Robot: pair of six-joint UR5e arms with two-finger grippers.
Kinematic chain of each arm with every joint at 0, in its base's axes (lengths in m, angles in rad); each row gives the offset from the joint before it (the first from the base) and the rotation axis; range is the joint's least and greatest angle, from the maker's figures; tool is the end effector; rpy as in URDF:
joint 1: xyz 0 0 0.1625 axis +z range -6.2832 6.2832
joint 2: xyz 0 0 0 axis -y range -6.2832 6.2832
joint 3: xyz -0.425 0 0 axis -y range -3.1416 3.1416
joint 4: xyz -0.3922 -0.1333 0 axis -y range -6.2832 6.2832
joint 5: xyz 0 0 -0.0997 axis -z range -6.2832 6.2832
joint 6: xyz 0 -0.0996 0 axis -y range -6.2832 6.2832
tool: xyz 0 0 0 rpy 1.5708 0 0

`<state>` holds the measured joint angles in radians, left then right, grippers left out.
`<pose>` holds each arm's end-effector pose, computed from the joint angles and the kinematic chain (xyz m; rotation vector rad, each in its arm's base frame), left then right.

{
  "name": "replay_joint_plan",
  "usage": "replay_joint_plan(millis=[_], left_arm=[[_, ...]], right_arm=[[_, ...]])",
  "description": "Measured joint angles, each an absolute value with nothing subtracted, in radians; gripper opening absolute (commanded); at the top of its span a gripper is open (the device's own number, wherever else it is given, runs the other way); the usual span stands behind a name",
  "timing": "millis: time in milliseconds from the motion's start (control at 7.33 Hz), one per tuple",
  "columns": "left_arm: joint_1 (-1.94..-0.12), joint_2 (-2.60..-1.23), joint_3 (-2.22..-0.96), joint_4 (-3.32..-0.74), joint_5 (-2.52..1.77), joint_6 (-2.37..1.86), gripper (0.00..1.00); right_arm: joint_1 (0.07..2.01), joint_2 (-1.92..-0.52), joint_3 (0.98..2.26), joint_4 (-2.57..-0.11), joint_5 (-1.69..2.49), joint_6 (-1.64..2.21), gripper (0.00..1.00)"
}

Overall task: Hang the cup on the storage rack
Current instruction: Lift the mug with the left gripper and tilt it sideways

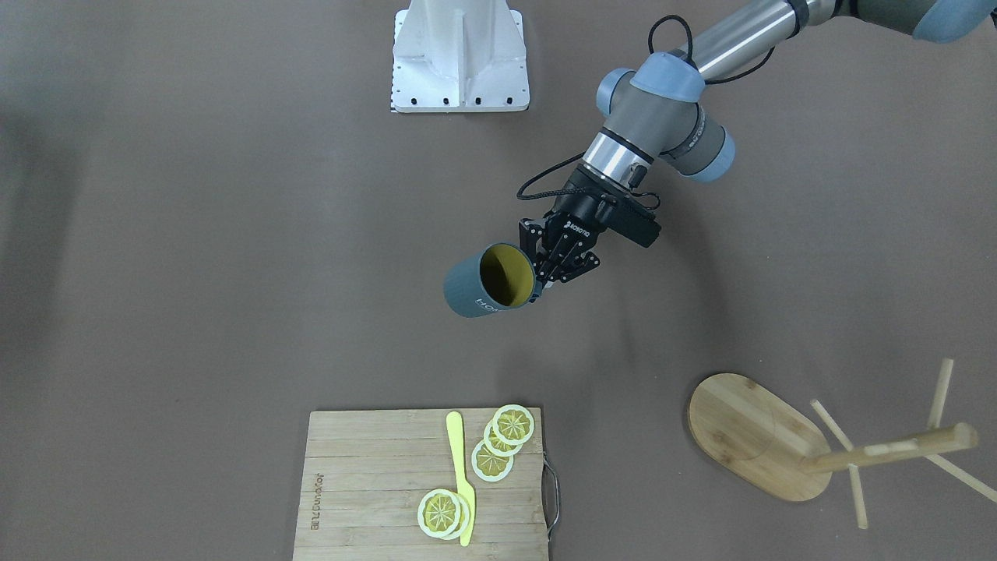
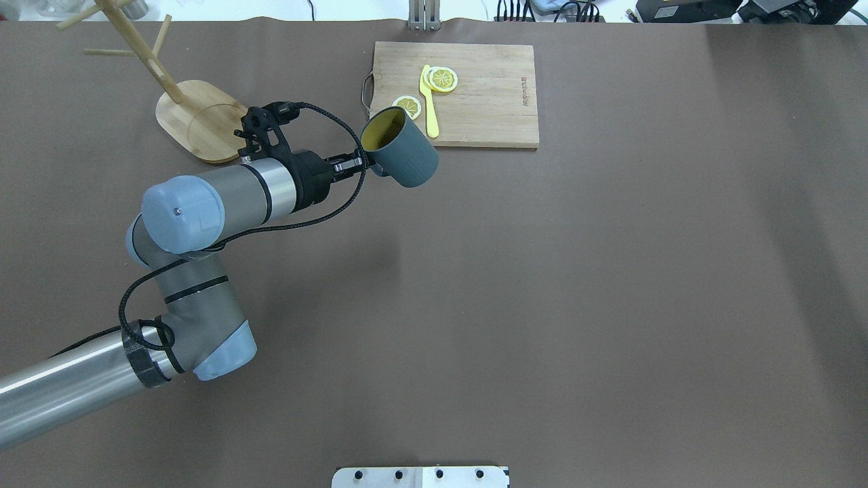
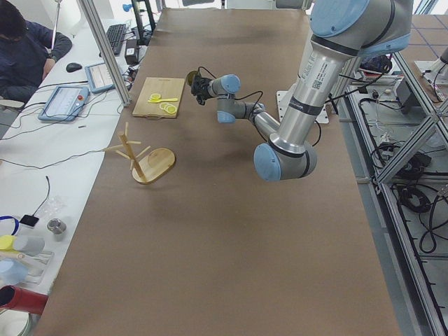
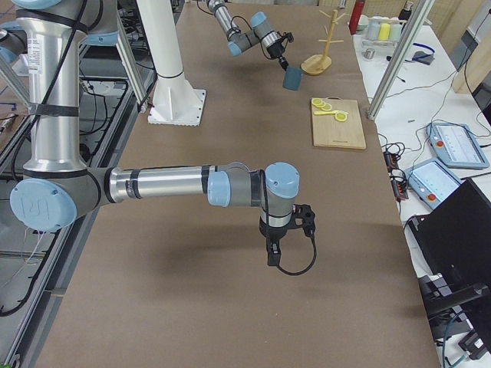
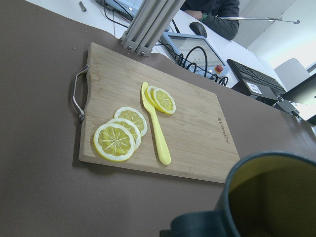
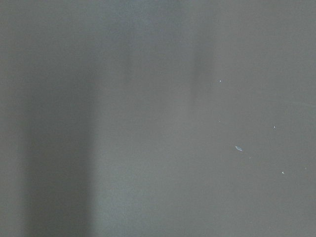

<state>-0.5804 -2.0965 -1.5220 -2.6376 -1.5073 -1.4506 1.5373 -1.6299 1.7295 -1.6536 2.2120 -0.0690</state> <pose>0.4785 -0.4807 0.2531 0.5822 1.4455 -0.4131 0.0581 -0.4684 0.6259 0.0276 -0.6411 -0.1043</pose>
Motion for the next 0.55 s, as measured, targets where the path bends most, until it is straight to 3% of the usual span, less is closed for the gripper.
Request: replay_joint_plan(millis=[545], left_arm=[[-0.613,-2.112,-1.515,-2.754,-1.524,-1.788,0.00]], right_arm=[[1.538,-1.633,1.729,-1.654,2.212,-0.069,1.00]])
